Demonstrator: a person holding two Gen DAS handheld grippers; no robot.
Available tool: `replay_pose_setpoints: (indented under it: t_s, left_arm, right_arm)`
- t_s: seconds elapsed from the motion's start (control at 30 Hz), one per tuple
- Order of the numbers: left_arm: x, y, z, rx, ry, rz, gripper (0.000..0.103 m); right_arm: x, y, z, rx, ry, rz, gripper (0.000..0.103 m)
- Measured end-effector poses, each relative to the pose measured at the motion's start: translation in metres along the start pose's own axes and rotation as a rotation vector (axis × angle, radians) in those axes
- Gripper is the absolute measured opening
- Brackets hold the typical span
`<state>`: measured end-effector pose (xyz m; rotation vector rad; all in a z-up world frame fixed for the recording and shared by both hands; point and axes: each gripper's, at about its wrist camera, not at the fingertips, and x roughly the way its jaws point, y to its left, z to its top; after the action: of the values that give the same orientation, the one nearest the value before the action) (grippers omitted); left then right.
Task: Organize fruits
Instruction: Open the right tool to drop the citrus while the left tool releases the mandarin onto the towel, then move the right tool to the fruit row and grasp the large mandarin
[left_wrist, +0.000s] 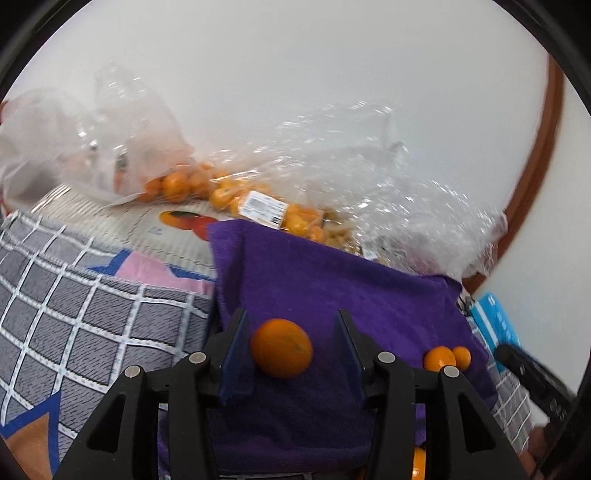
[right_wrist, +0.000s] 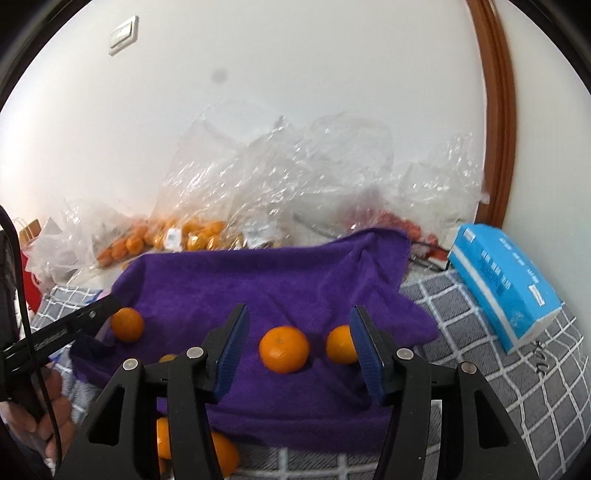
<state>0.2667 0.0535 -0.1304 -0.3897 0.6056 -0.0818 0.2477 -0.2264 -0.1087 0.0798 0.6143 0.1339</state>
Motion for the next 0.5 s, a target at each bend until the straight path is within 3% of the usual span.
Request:
replay_pose_setpoints:
  t_s: [0.3,0.5]
  left_arm:
    - [-0.033,0.010,0.023,-0.027,-0.023,0.057,0.055]
    - [-0.067,0.025,0.007,0.024,0.020,0.096,0.057]
  right_arm:
    - [-0.029,0.017,-0.032,0.008,0.111,0.068,0.056]
    - [-0.025,0.029,-0.060,0.003,0.174,0.107,0.056]
